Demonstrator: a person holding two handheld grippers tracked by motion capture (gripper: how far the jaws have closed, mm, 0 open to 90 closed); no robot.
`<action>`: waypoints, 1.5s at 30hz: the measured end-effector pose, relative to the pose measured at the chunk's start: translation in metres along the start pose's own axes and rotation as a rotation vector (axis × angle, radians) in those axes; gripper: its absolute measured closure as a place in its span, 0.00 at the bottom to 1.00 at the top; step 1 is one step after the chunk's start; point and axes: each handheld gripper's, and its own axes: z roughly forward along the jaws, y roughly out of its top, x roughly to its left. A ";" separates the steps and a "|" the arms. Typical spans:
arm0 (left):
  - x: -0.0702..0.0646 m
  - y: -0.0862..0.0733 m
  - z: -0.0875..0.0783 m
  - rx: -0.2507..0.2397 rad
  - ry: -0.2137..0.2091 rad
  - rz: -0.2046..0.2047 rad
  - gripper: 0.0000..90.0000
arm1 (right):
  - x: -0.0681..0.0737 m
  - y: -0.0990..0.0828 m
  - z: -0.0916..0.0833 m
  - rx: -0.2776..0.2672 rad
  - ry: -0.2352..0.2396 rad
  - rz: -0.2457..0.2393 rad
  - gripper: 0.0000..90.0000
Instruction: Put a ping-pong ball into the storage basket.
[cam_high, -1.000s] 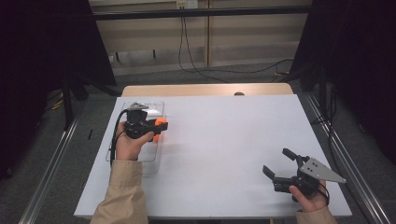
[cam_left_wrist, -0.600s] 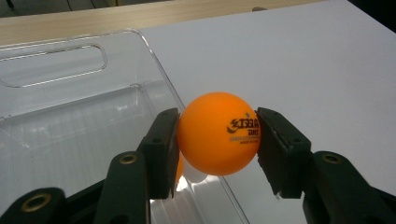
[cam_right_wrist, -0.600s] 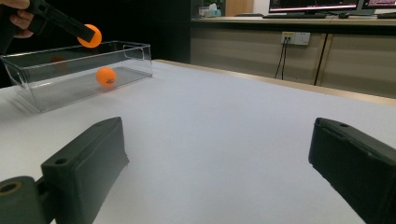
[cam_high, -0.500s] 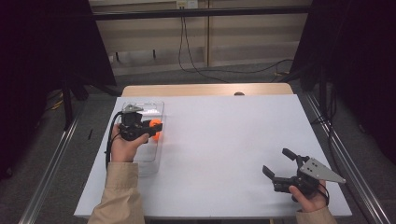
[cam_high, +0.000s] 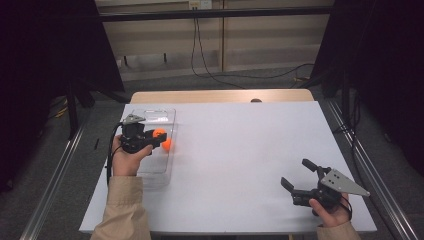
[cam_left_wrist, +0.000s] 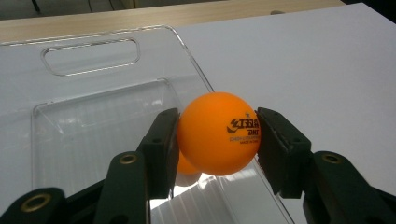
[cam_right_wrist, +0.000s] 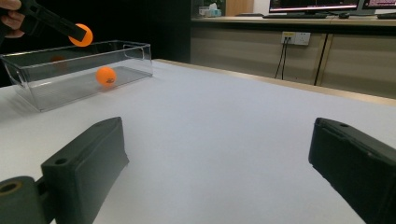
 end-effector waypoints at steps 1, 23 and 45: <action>0.000 0.000 -0.001 -0.003 0.003 -0.004 0.57 | 0.000 0.000 0.000 0.001 0.001 -0.003 0.04; 0.003 -0.005 -0.005 -0.038 0.040 -0.015 0.38 | -0.001 0.000 -0.002 -0.006 -0.007 -0.001 0.04; -0.004 -0.023 -0.024 -0.132 0.037 -0.031 0.18 | 0.000 0.001 -0.003 -0.011 -0.009 -0.003 0.04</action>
